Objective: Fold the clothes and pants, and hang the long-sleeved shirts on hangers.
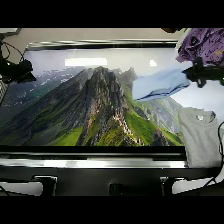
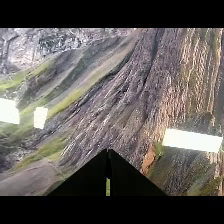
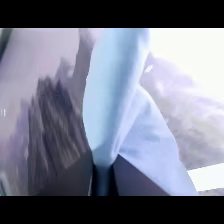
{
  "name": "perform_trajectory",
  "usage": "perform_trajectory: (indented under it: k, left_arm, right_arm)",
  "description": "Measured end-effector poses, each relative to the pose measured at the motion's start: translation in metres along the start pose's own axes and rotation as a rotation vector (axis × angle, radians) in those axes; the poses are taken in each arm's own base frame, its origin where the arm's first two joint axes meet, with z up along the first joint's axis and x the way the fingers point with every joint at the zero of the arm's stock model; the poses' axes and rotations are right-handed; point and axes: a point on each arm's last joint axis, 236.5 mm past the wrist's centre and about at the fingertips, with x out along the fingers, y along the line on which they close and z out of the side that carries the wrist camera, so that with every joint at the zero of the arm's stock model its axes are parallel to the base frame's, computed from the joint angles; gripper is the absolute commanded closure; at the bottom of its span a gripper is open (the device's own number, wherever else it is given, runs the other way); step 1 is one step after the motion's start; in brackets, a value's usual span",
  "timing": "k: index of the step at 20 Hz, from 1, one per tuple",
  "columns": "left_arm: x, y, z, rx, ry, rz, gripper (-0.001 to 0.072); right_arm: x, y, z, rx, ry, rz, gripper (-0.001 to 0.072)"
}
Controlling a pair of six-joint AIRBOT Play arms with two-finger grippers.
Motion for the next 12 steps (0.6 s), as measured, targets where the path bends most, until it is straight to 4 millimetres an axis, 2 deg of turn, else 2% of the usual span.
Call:
perform_trajectory:
  k: [3, 6, 9, 12]
  left_arm:
    - [0.000, 0.000, 0.000, -0.002, 0.000, 0.000, 0.0685]
    - [0.000, 0.000, 0.000, -0.010, 0.000, 0.000, 0.0685]
    - [0.000, 0.000, 0.000, -0.017, 0.002, 0.000, 0.0685]
    - [0.000, 0.000, -0.001, -0.019, 0.003, 0.000, 0.0685]
  right_arm:
    - [-0.046, -0.021, 0.041, 0.098, -0.141, -0.049, 0.0676]
    - [-0.087, -0.037, 0.064, 0.194, -0.255, -0.101, 0.0676]
    - [-0.122, -0.046, 0.073, 0.277, -0.354, -0.166, 0.0676]
    - [-0.151, -0.053, 0.072, 0.349, -0.426, -0.231, 0.0676]
